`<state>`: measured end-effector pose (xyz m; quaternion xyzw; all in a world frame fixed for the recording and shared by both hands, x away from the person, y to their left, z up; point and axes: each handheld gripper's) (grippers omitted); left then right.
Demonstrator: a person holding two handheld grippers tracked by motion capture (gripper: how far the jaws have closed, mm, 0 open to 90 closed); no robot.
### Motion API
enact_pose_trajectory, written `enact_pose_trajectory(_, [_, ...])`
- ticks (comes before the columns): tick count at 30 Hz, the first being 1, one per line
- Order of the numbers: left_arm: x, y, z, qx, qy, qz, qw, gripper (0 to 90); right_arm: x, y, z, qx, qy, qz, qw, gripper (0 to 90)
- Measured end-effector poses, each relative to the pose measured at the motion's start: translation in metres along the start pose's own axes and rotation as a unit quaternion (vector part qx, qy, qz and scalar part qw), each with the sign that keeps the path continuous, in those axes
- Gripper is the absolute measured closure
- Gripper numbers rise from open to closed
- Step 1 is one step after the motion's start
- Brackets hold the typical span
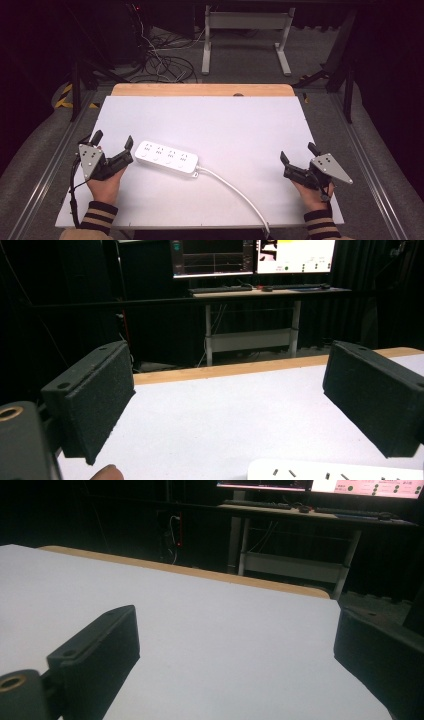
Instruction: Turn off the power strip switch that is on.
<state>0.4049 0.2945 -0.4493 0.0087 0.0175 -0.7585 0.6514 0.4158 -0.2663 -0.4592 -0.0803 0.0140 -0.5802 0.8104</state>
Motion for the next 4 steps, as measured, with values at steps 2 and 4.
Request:
enact_pose_trajectory(2, [-0.0001, 0.0005, -0.0002, 0.000, -0.001, 0.001, 1.0000, 6.9, 0.0001, 0.0001, 0.0000, 0.000, 0.000, 0.000, 1.0000, 5.1])
enact_pose_trajectory(4, [0.0000, 0.0012, -0.0006, -0.003, 0.002, 0.002, 1.0000, 6.9, 0.0007, 0.0004, -0.0002, 0.000, -0.001, -0.002, 1.0000, 5.1])
Point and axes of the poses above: each handheld gripper's, and its own axes: y roughly forward along the jaws, z roughly out of its top, x roughly to its right
